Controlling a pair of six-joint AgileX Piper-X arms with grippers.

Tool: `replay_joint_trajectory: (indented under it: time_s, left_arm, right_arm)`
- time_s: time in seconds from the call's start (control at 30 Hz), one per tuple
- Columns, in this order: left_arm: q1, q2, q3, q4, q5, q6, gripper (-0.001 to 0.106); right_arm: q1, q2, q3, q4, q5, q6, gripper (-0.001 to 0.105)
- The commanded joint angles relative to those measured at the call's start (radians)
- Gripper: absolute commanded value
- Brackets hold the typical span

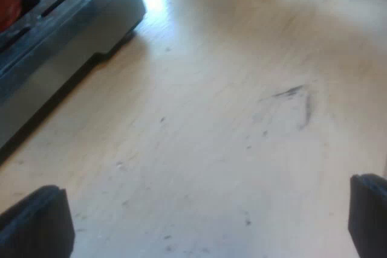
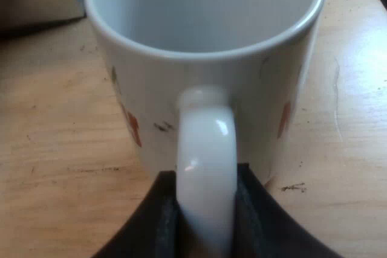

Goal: Place mug into machine

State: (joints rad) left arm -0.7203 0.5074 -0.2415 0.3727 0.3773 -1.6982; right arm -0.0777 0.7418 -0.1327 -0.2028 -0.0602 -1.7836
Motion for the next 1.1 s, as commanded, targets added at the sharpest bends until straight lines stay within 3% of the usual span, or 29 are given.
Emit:
replay_joint_trajectory:
  time_s: [0.03,0.17,0.5,0.7,0.8,0.93,1.1]
  left_arm:
    - [-0.003,0.002,0.007,-0.056,-0.071,-0.012,0.095]
    - [-0.003,0.002,0.031,-0.08,-0.221,-0.012,0.095]
    - [-0.003,0.029,0.1,-0.295,-0.271,-0.012,0.095]
    - [-0.003,0.055,0.112,-0.352,-0.413,-0.031,0.095]
    - [-0.003,0.063,0.112,-0.373,-0.419,-0.031,0.095]
    - [-0.003,0.072,0.115,-0.387,-0.419,-0.031,0.093]
    - [-0.003,0.072,0.116,-0.387,-0.432,-0.031,0.077]
  right_arm:
    - [0.002,-0.096,-0.048,0.116,-0.014,-0.016,0.0]
    - [0.002,-0.221,-0.101,0.297,-0.055,-0.052,0.0]
    - [0.002,-0.382,-0.279,0.708,-0.24,-0.186,0.0]
    - [0.09,-0.403,-0.352,0.767,-0.288,-0.189,0.0]
    - [0.188,-0.403,-0.368,0.765,-0.282,-0.189,0.0]
    - [0.37,-0.403,-0.368,0.759,-0.191,-0.139,0.0]
    - [0.591,-0.403,-0.366,0.751,-0.016,-0.11,0.0]
